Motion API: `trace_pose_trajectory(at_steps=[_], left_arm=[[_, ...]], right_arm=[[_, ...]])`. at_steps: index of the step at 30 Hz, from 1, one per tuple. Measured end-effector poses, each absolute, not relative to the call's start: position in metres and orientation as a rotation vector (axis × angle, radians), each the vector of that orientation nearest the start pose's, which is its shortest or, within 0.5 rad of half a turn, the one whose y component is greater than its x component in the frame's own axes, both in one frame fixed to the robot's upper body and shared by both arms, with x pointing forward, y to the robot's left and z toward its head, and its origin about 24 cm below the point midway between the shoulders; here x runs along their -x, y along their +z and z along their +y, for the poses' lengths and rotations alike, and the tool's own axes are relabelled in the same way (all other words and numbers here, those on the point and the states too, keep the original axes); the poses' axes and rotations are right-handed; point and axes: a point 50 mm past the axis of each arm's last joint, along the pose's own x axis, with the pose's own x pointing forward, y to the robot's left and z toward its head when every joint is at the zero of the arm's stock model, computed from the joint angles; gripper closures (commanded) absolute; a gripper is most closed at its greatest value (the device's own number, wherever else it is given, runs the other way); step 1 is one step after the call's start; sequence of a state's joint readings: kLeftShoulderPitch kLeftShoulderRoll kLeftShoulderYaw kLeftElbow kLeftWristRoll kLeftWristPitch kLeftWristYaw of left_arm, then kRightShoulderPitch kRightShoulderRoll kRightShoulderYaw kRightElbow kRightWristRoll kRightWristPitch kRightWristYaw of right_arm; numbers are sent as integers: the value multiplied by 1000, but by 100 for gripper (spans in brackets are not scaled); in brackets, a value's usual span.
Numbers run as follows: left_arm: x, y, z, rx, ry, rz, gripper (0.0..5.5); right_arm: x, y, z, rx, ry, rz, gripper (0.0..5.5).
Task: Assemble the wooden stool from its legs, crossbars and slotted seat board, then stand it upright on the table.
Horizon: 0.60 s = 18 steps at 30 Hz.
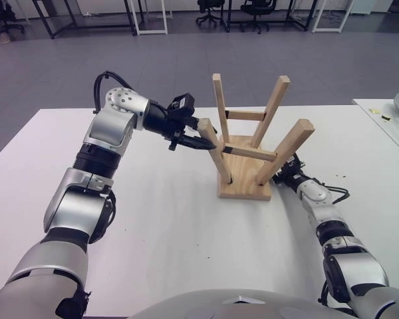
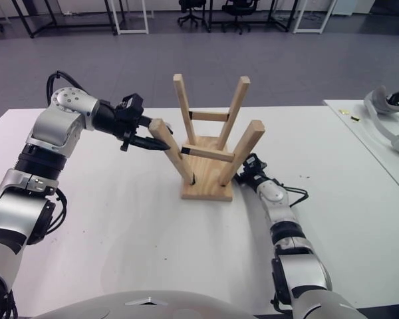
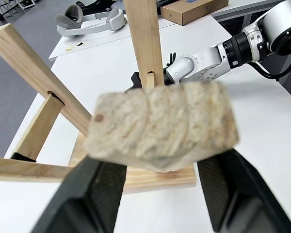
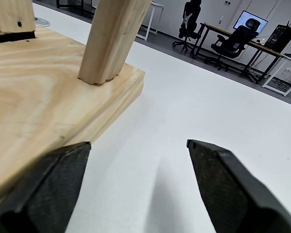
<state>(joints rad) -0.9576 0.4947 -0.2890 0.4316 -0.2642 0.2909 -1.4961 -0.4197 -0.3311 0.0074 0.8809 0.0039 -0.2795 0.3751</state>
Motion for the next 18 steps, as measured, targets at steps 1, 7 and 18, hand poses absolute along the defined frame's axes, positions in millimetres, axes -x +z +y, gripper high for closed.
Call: trace_pose_trajectory(at_steps=[1, 7, 18], left_arm=[[-340, 198, 116, -440, -1629, 167, 347], [-346, 197, 118, -393, -1614, 185, 347], [-347, 192, 117, -340, -1624, 216, 347]], right_arm=[[-307, -1, -214, 284, 341, 233, 177], [-301, -2, -210, 288, 375, 219, 177], [-299, 0, -206, 377, 428, 208, 177]])
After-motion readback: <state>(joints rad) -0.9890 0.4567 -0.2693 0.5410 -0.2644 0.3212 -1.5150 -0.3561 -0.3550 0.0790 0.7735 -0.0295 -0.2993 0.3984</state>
